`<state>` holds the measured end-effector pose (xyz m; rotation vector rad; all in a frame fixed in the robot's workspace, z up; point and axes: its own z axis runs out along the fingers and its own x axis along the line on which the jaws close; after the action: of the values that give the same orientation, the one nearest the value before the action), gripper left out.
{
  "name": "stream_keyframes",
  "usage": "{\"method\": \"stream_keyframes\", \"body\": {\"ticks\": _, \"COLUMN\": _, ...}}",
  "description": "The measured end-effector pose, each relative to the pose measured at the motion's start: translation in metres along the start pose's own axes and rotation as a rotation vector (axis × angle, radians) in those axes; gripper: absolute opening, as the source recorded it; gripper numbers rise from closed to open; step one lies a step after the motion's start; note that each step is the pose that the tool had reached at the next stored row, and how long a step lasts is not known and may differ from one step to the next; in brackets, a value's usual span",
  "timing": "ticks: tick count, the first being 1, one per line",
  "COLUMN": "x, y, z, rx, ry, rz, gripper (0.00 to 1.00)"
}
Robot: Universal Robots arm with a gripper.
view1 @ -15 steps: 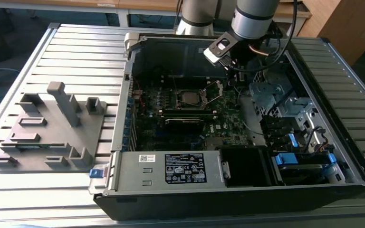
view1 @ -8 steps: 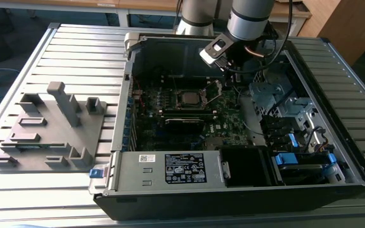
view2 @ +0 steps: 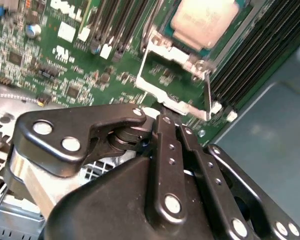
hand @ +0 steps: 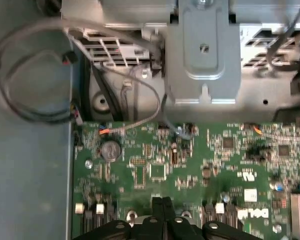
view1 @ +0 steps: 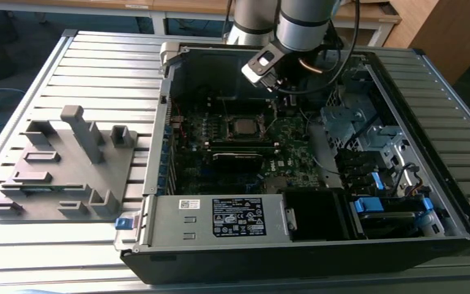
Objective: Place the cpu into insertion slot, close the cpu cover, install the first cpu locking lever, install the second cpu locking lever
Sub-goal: 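Close the cpu cover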
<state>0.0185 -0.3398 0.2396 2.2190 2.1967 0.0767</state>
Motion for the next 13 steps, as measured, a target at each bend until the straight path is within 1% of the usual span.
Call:
{"method": "stream_keyframes", "body": {"ticks": 5, "x": -0.0002, "y": -0.0212, "z": -0.0006, "rx": -0.0161, "ry": 0.0004, "rz": 0.0, "gripper": 0.11}}
{"method": "stream_keyframes", "body": {"ticks": 9, "x": -0.0004, "y": -0.0377, "z": -0.0009, "rx": -0.0266, "ry": 0.0003, "rz": -0.001, "gripper": 0.11}}
{"method": "stream_keyframes", "body": {"ticks": 10, "x": -0.0004, "y": -0.0406, "z": -0.0009, "rx": -0.0282, "ry": 0.0003, "rz": -0.001, "gripper": 0.11}}
{"method": "stream_keyframes", "body": {"ticks": 11, "x": -0.0003, "y": -0.042, "z": -0.001, "rx": -0.0288, "ry": 0.0003, "rz": 0.0, "gripper": 0.11}}
{"method": "stream_keyframes", "body": {"ticks": 13, "x": -0.0003, "y": -0.042, "z": -0.001, "rx": -0.029, "ry": 0.0004, "rz": -0.001, "gripper": 0.11}}
